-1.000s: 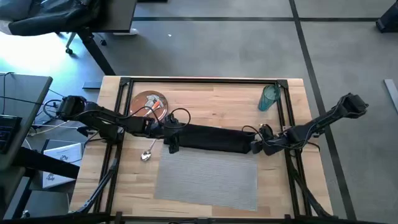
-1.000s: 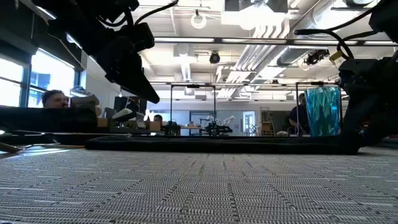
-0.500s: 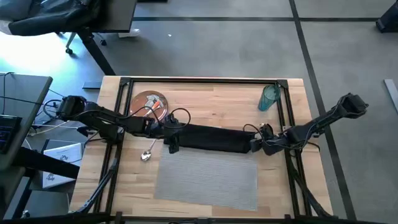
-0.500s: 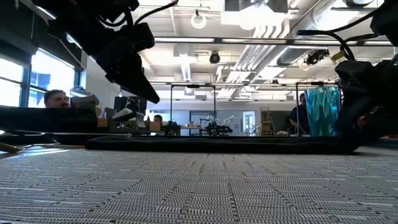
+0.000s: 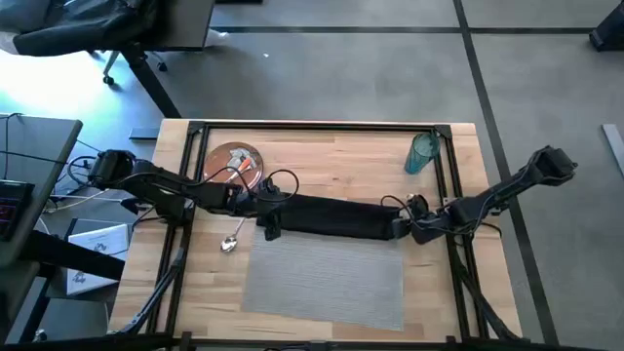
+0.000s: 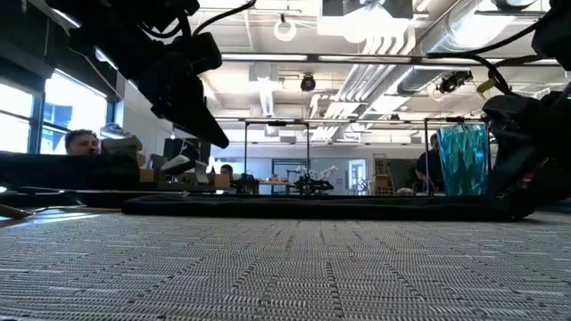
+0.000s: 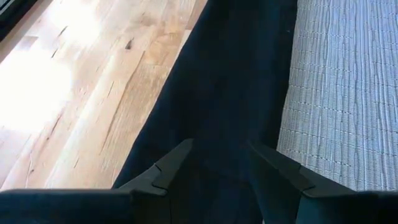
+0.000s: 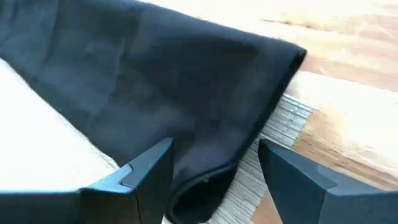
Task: Set table place
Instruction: Fold the black napkin
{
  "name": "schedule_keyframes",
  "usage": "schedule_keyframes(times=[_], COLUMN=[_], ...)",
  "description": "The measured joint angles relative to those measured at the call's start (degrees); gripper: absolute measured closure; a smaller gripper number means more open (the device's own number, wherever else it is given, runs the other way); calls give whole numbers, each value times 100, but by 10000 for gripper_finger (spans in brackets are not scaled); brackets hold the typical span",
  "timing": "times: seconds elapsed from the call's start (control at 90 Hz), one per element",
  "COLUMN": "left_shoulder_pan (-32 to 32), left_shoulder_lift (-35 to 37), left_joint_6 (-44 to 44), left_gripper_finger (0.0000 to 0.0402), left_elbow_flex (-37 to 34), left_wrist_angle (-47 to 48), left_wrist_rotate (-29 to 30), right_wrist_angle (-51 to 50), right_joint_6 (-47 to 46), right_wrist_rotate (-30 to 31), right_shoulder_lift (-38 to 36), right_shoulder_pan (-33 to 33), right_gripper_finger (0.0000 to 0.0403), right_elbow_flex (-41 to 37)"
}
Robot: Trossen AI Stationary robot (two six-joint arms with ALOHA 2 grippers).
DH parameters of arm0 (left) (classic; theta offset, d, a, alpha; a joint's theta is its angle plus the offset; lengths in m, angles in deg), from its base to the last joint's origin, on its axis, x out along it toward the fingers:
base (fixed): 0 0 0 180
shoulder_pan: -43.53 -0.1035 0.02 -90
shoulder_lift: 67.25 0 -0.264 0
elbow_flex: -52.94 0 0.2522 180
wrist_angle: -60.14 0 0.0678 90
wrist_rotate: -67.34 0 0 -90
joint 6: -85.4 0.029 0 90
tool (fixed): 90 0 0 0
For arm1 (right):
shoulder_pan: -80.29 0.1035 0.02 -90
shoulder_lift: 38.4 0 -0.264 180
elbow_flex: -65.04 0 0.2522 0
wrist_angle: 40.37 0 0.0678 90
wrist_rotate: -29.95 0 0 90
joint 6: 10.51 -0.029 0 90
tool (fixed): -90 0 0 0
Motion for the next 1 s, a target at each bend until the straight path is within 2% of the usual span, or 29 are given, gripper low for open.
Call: schedule_keyframes(times=[0.2, 0.389, 0.744, 1.0], left_shoulder_pan=[0, -1, -2, -2], left_shoulder_lift=[0, -159, -1097, -2077], left_joint_6=[0, 0, 7, 188], left_gripper_finger=[271, 271, 271, 271], left_elbow_flex=[0, 0, 2, 2], left_wrist_angle=[-5, -207, -1366, -2254], left_wrist_rotate=[0, -15, -329, -369], right_wrist_angle=[725, 846, 1156, 1559], right_joint_6=[187, 170, 109, 0], right_wrist_rotate=[119, 195, 312, 514], right_shoulder_lift=[364, 640, 1031, 1453], right_shoulder_pan=[0, 2, 2, 2], right_gripper_finger=[183, 188, 282, 304], right_elbow_flex=[0, 6, 6, 11])
